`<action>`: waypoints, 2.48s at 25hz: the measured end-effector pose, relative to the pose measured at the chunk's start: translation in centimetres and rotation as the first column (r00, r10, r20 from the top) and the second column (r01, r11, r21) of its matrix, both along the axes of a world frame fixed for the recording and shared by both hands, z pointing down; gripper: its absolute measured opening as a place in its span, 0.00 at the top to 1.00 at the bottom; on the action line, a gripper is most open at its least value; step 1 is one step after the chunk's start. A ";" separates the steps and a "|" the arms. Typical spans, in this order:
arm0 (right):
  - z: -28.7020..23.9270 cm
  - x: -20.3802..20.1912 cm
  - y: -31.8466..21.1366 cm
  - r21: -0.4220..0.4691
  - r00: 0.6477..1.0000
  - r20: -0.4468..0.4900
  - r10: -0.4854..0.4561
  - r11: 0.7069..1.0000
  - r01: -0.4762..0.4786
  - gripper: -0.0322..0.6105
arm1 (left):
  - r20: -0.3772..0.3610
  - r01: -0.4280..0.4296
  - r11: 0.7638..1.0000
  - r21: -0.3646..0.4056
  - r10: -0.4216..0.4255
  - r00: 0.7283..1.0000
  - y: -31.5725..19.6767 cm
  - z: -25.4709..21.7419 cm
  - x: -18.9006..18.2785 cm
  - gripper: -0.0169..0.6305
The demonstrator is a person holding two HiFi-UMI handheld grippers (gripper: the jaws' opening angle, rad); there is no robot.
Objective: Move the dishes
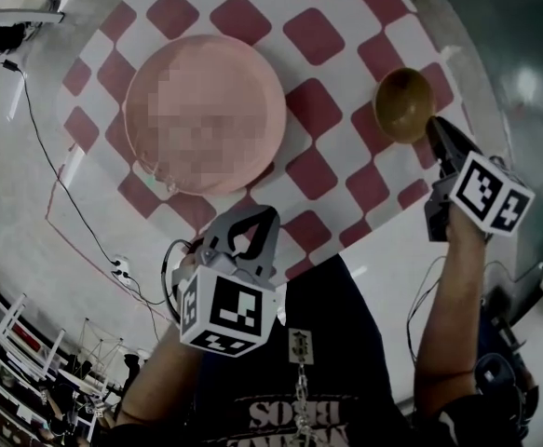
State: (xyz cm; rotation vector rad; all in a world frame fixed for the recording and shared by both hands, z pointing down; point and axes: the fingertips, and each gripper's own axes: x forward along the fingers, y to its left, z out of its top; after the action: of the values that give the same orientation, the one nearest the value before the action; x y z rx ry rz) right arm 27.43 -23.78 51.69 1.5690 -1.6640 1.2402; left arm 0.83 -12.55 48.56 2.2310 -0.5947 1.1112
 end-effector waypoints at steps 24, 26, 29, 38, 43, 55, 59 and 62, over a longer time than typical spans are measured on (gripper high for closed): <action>-6.8 -16.8 -4.5 0.130 0.966 0.048 -0.254 0.960 0.246 0.89 | -0.027 0.019 0.999 -0.050 -0.020 0.999 2.4 0.5 -9.1 0.93; -6.4 -19.1 -5.1 0.131 0.959 0.066 -0.277 0.955 0.266 0.89 | -0.023 0.028 0.998 -0.055 -0.029 0.999 2.2 0.6 -10.1 0.93; -5.3 -22.6 -6.4 0.136 0.947 0.063 -0.314 0.943 0.304 0.89 | -0.016 0.043 0.997 -0.057 -0.044 0.999 2.0 0.9 -12.0 0.93; -1.0 -26.4 -7.0 0.077 0.931 -0.044 -0.361 0.928 0.364 0.88 | 0.017 0.094 0.993 -0.076 -0.093 0.995 2.7 2.3 -16.9 0.93; -3.8 -26.0 -6.0 0.183 0.919 -0.124 -0.373 0.902 0.391 0.88 | -0.031 0.129 0.988 -0.079 -0.132 0.991 2.6 1.2 -15.8 0.93; -9.9 -26.6 0.5 0.425 0.919 0.022 -0.393 0.836 0.347 0.89 | -0.200 0.326 0.935 0.137 -0.296 0.934 -3.1 -5.1 -13.0 0.93; -12.0 -25.5 4.3 0.470 0.909 0.018 -0.417 0.806 0.360 0.89 | -0.318 0.472 0.881 0.030 -0.439 0.840 -3.7 -7.2 -11.4 0.93; -13.8 -25.0 5.9 0.499 0.909 0.018 -0.417 0.791 0.353 0.90 | -0.389 0.554 0.831 0.057 -0.492 0.779 -4.6 -9.9 -11.1 0.93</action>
State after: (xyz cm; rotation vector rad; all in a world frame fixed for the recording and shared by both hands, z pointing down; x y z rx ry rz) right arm 2.44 -17.87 37.88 1.3156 -2.3785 0.7482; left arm -10.28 -17.13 38.68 2.1234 -1.0966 0.3628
